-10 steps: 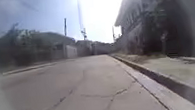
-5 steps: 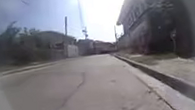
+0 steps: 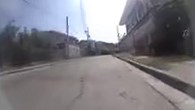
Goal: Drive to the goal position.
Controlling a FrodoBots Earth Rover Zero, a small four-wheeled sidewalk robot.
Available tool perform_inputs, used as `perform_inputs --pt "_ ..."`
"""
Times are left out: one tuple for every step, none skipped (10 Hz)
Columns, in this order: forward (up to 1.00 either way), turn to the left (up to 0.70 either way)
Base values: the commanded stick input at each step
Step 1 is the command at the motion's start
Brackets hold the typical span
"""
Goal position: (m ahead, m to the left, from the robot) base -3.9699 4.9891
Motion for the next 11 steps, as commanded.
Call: perform_inputs --pt "1.00 0.00" --pt "1.00 0.00" --pt "1.00 0.00" --pt "1.00 0.00" --pt "1.00 0.00" --pt "1.00 0.00" --pt "1.00 0.00" --pt "1.00 0.00" --pt "1.00 0.00" --pt "1.00 -0.25" --pt "1.00 -0.39"
